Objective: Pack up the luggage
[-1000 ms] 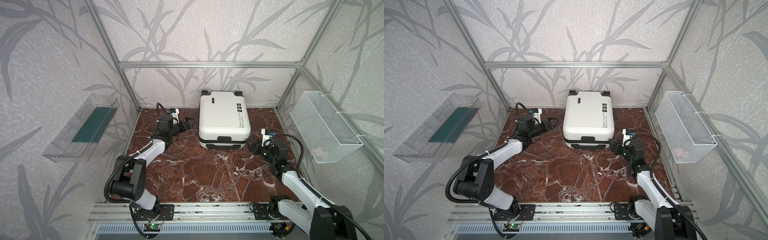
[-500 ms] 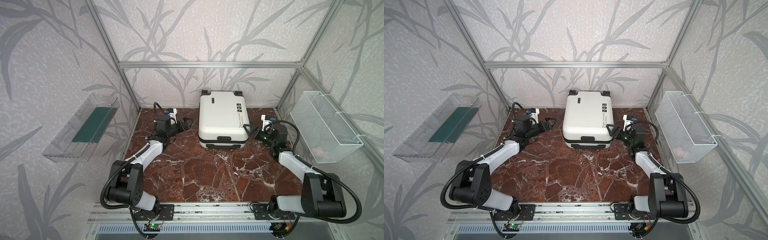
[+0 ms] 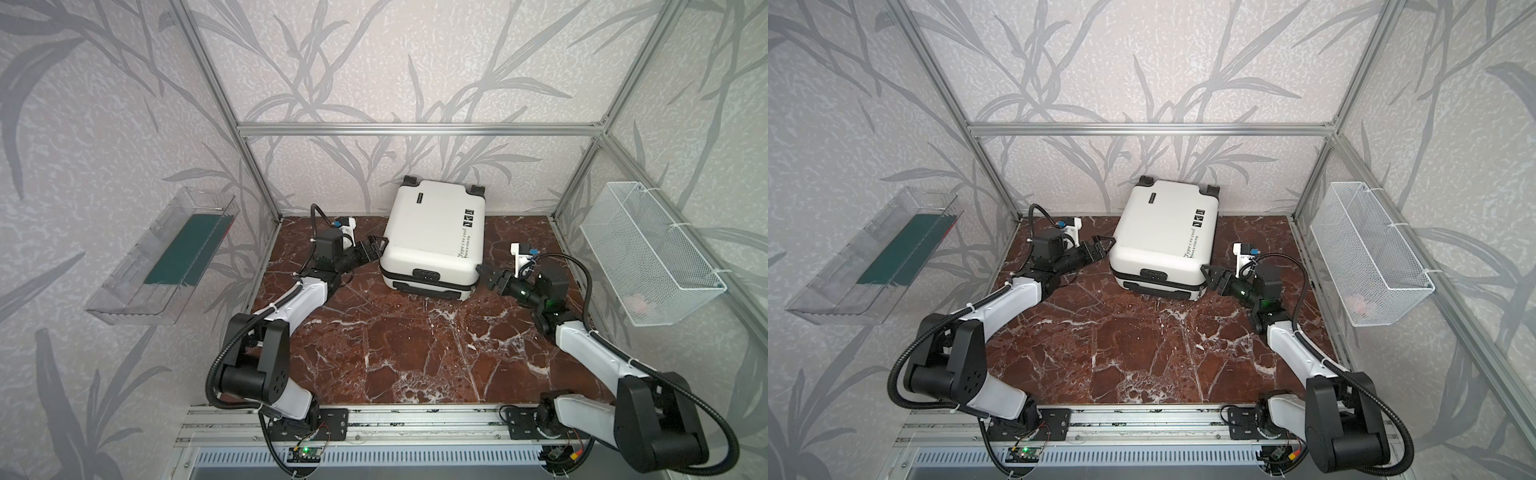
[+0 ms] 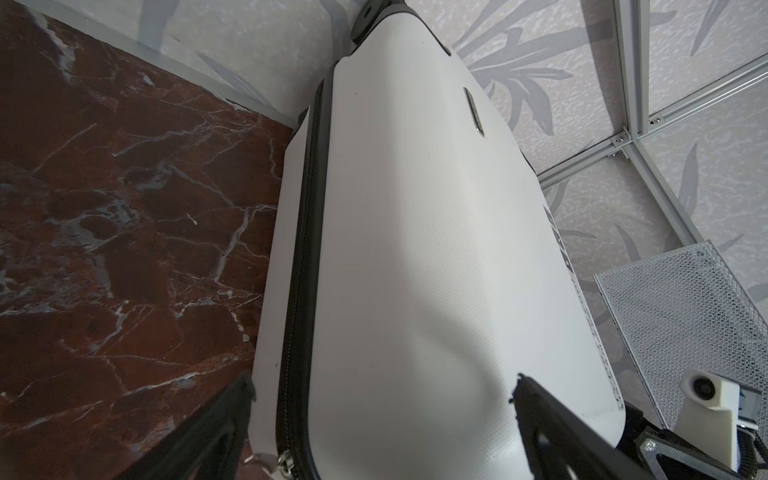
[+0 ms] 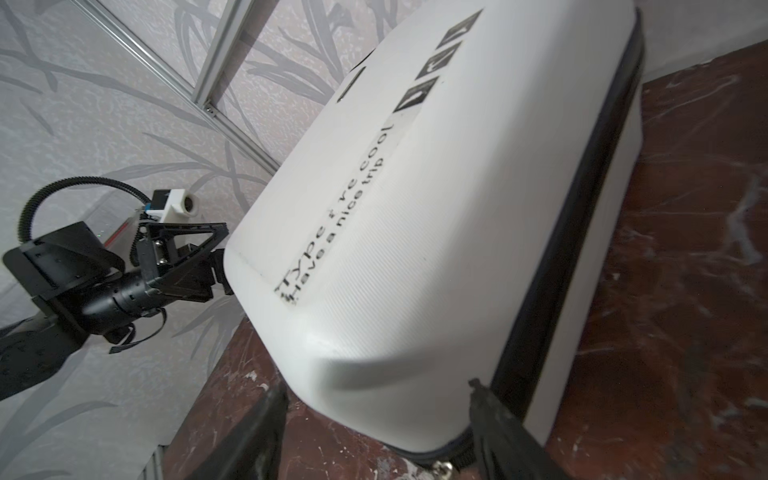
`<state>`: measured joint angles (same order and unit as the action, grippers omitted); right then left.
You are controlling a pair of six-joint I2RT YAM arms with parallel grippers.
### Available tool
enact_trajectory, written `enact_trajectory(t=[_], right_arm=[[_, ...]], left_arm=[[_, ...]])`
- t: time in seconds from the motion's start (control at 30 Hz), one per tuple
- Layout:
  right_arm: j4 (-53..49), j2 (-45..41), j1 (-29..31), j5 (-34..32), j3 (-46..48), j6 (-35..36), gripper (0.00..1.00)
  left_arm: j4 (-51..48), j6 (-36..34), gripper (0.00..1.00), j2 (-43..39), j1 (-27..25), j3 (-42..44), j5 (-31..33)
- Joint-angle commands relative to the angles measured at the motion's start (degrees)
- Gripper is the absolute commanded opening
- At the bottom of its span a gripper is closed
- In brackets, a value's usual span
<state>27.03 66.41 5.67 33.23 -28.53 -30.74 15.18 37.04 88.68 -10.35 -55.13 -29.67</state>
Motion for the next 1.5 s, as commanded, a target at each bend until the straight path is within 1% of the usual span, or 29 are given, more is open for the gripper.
enact_trajectory(t=[0.0, 0.07, 0.13, 0.27, 0.37, 0.47, 0.7, 0.97, 1.07, 1.23, 1.47], right_arm=[[-2.4, -2.3, 0.1, -4.4, 4.8, 3.3, 0.62], [-1.3, -2.8, 1.5, -5.1, 7.3, 4.1, 0.55], [-1.2, -2.9, 4.1, -7.5, 8.8, 5.7, 0.51], [-0.2, -1.9, 9.5, -13.7, 10.6, 7.9, 0.46], [1.5, -0.3, 11.5, -16.7, 11.0, 8.3, 0.43], [2.2, 1.3, 12.4, -18.0, 10.4, 9.2, 0.41], [4.9, 6.0, 12.9, -17.7, 8.4, 9.8, 0.39], [5.1, 7.7, 13.6, -17.7, 5.8, 10.3, 0.36], [4.9, 8.4, 14.1, -17.9, 4.9, 10.7, 0.34], [4.9, 9.5, 14.2, -17.7, 4.2, 11.0, 0.26], [4.8, 9.7, 14.2, -18.4, 4.4, 11.3, 0.23]], left_arm=[[1.0, -0.7, 0.99, 1.3, 0.2, -3.0, -1.4], [0.9, -0.6, 0.99, 2.5, 0.2, -4.2, -2.2], [1.4, -0.3, 0.99, 3.4, 0.2, -5.0, -2.6], [2.3, 0.4, 0.99, 4.3, 0.2, -5.7, -3.2], [2.9, 0.9, 0.99, 4.5, 0.2, -5.6, -3.3], [3.5, 1.2, 0.99, 4.5, 0.2, -5.4, -3.6], [4.2, 1.4, 0.99, 4.5, 0.2, -5.3, -3.8], [5.6, 2.2, 0.99, 4.8, 0.2, -4.8, -3.9], [6.4, 2.6, 0.99, 5.3, 0.2, -4.7, -4.0], [7.1, 3.0, 0.99, 5.8, 0.2, -4.6, -4.2], [7.8, 3.2, 0.99, 6.1, 0.2, -4.4, -4.2]])
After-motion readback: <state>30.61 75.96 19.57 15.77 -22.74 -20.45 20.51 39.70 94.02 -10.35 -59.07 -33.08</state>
